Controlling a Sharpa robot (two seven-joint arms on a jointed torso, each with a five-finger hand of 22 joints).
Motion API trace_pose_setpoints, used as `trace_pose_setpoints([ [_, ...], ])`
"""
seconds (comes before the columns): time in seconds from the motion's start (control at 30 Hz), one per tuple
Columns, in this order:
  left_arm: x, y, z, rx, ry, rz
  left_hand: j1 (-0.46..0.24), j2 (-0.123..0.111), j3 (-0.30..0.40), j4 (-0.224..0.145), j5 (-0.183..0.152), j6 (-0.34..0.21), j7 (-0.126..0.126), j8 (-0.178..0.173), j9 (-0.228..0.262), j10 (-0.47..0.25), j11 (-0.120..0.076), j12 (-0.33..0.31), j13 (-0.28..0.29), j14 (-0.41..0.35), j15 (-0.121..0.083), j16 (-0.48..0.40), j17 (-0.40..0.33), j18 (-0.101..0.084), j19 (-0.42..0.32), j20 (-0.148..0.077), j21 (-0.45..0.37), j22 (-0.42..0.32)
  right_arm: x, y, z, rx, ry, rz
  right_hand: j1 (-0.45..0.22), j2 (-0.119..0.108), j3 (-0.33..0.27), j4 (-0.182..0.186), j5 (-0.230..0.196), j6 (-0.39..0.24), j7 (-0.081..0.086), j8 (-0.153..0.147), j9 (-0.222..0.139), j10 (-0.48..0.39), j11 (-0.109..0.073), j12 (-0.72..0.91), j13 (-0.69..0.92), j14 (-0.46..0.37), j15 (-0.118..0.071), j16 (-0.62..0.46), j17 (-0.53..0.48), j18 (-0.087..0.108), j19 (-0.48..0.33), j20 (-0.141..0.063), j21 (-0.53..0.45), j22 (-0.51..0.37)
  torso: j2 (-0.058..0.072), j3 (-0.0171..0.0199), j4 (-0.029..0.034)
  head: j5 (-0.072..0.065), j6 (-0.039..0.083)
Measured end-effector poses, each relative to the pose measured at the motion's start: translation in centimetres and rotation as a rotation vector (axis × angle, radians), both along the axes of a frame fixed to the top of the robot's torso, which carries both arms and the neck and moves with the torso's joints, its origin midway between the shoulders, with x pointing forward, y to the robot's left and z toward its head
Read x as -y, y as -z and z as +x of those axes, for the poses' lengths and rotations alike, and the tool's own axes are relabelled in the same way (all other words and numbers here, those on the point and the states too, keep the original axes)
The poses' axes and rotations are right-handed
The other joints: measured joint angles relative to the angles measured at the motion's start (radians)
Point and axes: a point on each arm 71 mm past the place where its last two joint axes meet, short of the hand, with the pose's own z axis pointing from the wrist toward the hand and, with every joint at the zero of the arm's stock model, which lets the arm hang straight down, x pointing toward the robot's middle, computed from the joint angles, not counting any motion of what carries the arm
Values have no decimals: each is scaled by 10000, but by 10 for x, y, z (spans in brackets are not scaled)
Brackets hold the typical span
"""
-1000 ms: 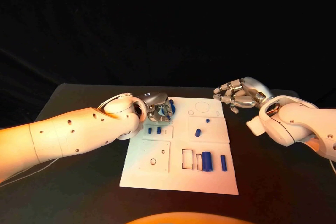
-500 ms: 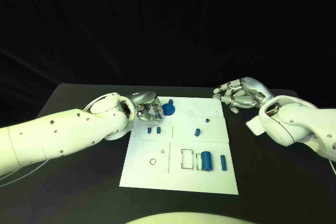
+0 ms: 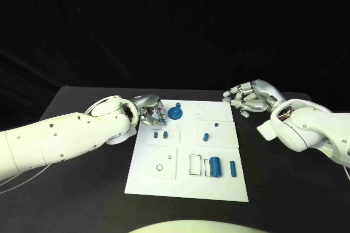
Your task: Assemble the parts on the task board
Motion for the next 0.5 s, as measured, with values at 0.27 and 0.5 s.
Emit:
trace_pose_setpoints([
  [0.27, 1, 2, 2, -140, -14, 126, 0, 0, 0, 0, 0, 0, 0, 0, 1, -1, 0, 0, -1, 0, 0, 0, -24, 1, 0, 0, 0, -1, 0, 0, 0, 0, 6, 0, 0, 0, 0, 0, 0, 0, 0, 0, 8, 0, 0, 0, -1, 0, 0, 0, 0, 0, 0, 0, 0, 0, 1, 6, -5, 22, -15],
  [0.5, 1, 4, 4, -283, -43, 263, -41, -41, 28, -28, 0, 0, 0, 0, -3, -1, 0, 0, -2, 0, 0, -1, -34, 1, 0, 0, -1, -1, 1, 0, 0, 0, 14, 0, 0, 0, 0, 0, 0, 0, 0, 0, 7, 0, 0, 0, 8, 0, 0, 0, 0, -1, 0, 0, 0, 0, 0, 5, -8, 24, -34],
])
